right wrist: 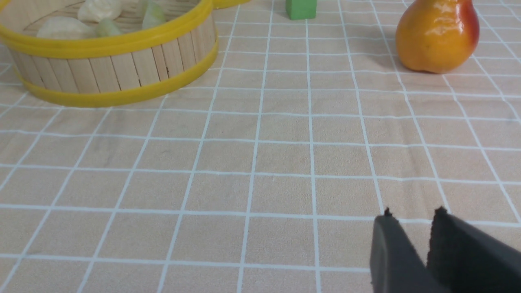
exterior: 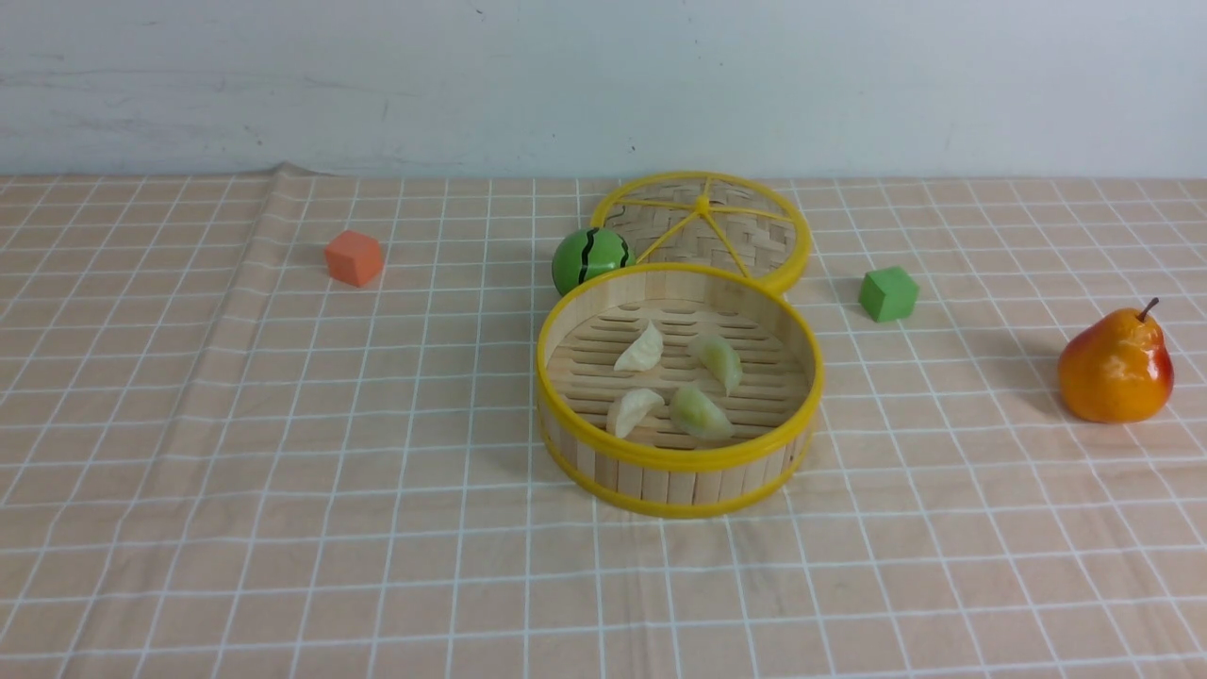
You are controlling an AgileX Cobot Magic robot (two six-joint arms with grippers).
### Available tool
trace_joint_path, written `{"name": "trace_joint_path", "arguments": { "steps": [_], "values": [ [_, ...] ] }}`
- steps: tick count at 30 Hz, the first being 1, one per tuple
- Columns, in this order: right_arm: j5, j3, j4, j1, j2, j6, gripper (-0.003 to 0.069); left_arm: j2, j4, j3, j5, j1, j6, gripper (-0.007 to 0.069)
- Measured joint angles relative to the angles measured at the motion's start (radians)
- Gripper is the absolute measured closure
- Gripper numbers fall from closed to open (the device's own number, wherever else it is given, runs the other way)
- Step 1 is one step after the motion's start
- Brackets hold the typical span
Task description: Put the dumplings into the steamer on the table with the brown tablecloth.
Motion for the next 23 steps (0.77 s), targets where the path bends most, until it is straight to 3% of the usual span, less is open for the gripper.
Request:
{"name": "trace_joint_path", "arguments": {
  "steps": [23],
  "values": [
    [0.0,0.0,0.0,0.0,0.0,0.0,0.0466,0.0,0.0,0.0,0.0,0.0,0.0,0.0631]
  ]
}}
